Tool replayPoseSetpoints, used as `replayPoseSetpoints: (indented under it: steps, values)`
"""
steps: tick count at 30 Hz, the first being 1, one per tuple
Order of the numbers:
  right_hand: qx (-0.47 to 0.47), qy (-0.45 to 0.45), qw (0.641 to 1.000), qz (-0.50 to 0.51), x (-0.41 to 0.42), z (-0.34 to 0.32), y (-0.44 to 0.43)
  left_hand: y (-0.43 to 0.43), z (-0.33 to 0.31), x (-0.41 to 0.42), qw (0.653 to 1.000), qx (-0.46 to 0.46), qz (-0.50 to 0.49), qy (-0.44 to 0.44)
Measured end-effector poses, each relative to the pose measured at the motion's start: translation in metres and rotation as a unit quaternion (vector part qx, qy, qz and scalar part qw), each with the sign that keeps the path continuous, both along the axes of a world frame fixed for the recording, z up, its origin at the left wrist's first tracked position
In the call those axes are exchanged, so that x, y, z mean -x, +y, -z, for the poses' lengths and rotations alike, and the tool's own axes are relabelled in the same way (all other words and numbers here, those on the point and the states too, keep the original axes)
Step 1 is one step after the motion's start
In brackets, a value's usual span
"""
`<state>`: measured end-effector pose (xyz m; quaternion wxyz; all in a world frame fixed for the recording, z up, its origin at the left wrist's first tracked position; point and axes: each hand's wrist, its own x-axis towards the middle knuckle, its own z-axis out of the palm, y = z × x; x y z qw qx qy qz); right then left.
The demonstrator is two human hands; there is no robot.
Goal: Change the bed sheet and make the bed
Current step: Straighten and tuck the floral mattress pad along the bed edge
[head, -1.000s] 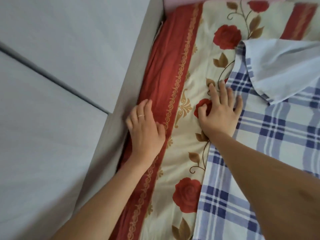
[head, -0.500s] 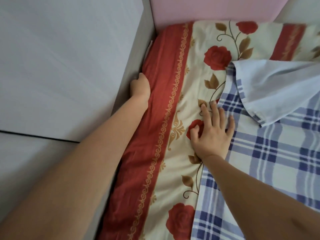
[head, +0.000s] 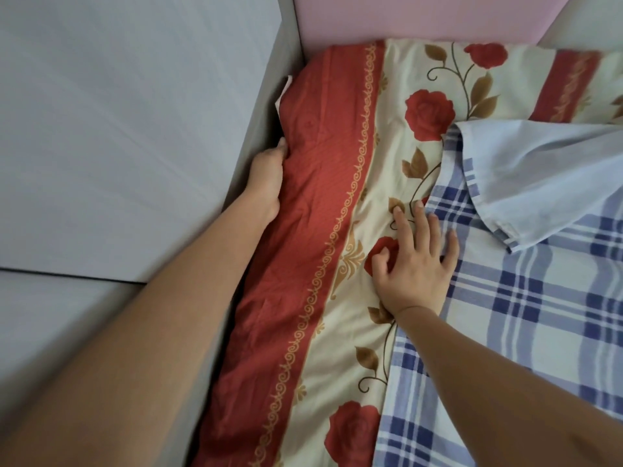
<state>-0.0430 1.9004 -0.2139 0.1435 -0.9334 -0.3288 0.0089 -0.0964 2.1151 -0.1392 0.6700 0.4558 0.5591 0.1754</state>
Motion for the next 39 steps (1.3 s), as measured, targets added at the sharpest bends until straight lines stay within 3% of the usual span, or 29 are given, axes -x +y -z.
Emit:
replayPoseSetpoints:
  steps: [9, 14, 18, 21, 23, 25, 27, 30, 35, 39]
  values:
    - [-0.005, -0.008, 1.000, 0.001, 0.000, 0.001, 0.000, 0.000, 0.012, 0.001, 0.995, 0.090, -0.030, -0.025]
    - [-0.006, -0.013, 1.000, 0.002, 0.000, 0.002, 0.000, 0.005, 0.010, -0.007, 0.994, 0.058, 0.071, 0.063]
    - [0.000, -0.009, 1.000, 0.000, 0.000, 0.002, -0.001, 0.008, 0.013, -0.012, 0.984, -0.112, 0.096, 0.095]
    - [0.006, -0.006, 1.000, 0.002, 0.000, 0.001, -0.001, 0.009, 0.014, -0.010, 0.937, -0.312, 0.100, 0.122]
    - [0.009, -0.006, 1.000, 0.001, 0.001, 0.001, -0.001, 0.012, 0.012, -0.010, 0.909, -0.360, 0.107, 0.184]
    - [0.013, -0.007, 1.000, -0.001, 0.001, 0.001, 0.000, 0.017, 0.005, -0.018, 0.927, -0.312, 0.071, 0.197]
    - [0.018, -0.005, 1.000, -0.001, 0.001, 0.001, -0.001, 0.023, -0.005, -0.030, 0.964, -0.192, 0.035, 0.181]
    - [0.024, -0.005, 1.000, -0.001, 0.000, 0.001, -0.001, 0.027, -0.007, -0.046, 0.987, -0.084, 0.063, 0.118]
    - [0.027, -0.007, 1.000, -0.001, 0.000, 0.001, 0.000, 0.031, 0.006, -0.052, 0.985, -0.126, 0.047, 0.107]
    - [0.031, -0.009, 0.999, -0.001, 0.000, 0.002, 0.000, 0.039, 0.014, -0.048, 0.995, -0.062, 0.054, 0.051]
